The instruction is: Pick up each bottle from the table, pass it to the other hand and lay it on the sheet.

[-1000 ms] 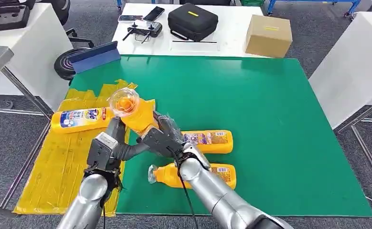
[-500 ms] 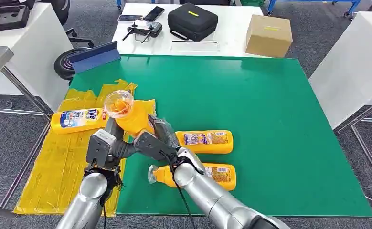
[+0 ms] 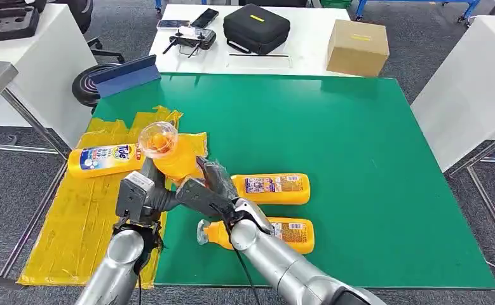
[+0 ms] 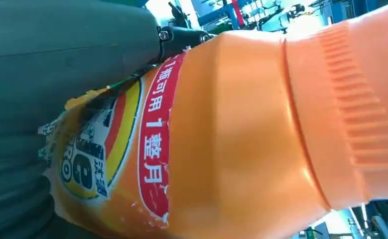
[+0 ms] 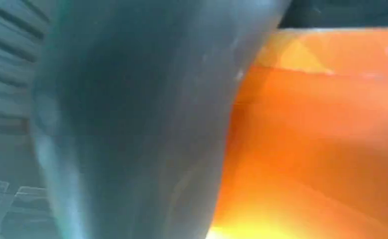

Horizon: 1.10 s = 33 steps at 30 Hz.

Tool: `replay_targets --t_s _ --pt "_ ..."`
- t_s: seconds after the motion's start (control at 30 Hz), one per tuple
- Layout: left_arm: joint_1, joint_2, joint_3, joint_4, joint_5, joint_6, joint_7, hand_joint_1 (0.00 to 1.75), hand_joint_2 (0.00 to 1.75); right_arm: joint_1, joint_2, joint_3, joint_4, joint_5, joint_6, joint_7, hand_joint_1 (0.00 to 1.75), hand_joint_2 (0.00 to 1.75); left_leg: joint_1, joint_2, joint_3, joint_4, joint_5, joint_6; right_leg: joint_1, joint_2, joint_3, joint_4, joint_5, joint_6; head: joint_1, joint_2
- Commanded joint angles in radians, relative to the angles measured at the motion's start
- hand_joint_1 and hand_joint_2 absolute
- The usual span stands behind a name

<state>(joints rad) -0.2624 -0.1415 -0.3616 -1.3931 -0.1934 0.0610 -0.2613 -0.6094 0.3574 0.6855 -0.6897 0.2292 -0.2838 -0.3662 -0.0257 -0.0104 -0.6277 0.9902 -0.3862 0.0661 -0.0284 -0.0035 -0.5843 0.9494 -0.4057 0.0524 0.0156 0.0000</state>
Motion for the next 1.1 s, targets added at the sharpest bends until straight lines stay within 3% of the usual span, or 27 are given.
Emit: replay_targets --t_s 0.03,0.87,0.9,0.97,1.0,1.07,1.1 --pt "-0.061 -0.010 0.008 0.070 0.031 0.004 -0.008 1.75 1.75 -0.054 -0.008 0.096 0.055 -0.015 -0.005 0.001 1.75 1.75 0.002 0.000 0.003 0.001 -0.002 -0.004 0.002 -0.001 0.004 0.000 -0.002 -0.003 0.000 0.000" --pt "-0.048 -0.011 0.030 0.053 0.048 0.027 -0.012 1.75 1.75 -0.039 -0.008 0.025 0.037 0.012 -0.004 -0.014 1.75 1.75 0.003 0.000 0.006 0.001 -0.003 -0.006 0.003 -0.001 0.007 0.000 -0.003 -0.004 0.000 0.000" --pt "-0.047 -0.010 0.033 0.052 0.046 0.031 -0.012 1.75 1.75 -0.034 -0.008 0.017 0.028 0.011 0.001 -0.015 1.13 1.75 0.002 -0.001 0.003 0.000 -0.002 -0.004 0.002 -0.001 0.004 -0.001 -0.002 -0.003 0.000 0.000" --pt "-0.047 -0.010 0.033 0.052 0.046 0.031 -0.012 1.75 1.75 -0.034 -0.008 0.017 0.028 0.011 0.001 -0.015 1.13 1.75 0.002 -0.001 0.005 0.001 -0.003 -0.006 0.002 -0.001 0.006 0.000 -0.003 -0.004 0.000 0.000" --pt "-0.047 -0.009 0.035 0.050 0.046 0.033 -0.012 1.75 1.75 -0.027 -0.008 0.008 0.020 0.013 0.003 -0.016 0.35 1.75 0.002 0.000 0.004 0.001 -0.002 -0.005 0.002 -0.001 0.005 0.000 -0.002 -0.003 0.000 0.000" --pt "-0.047 -0.009 0.035 0.050 0.046 0.033 -0.012 1.75 1.75 -0.027 -0.008 0.008 0.020 0.013 0.003 -0.016 0.35 1.75 0.002 0.000 0.005 0.001 -0.003 -0.006 0.002 -0.001 0.006 0.000 -0.003 -0.004 0.000 0.000" --pt "-0.046 -0.008 0.037 0.049 0.045 0.036 -0.011 1.75 1.75 -0.020 -0.009 0.000 0.010 0.014 0.005 -0.020 0.00 1.75 0.002 0.000 0.004 0.001 -0.002 -0.005 0.002 -0.001 0.005 0.000 -0.002 -0.003 0.000 0.000"
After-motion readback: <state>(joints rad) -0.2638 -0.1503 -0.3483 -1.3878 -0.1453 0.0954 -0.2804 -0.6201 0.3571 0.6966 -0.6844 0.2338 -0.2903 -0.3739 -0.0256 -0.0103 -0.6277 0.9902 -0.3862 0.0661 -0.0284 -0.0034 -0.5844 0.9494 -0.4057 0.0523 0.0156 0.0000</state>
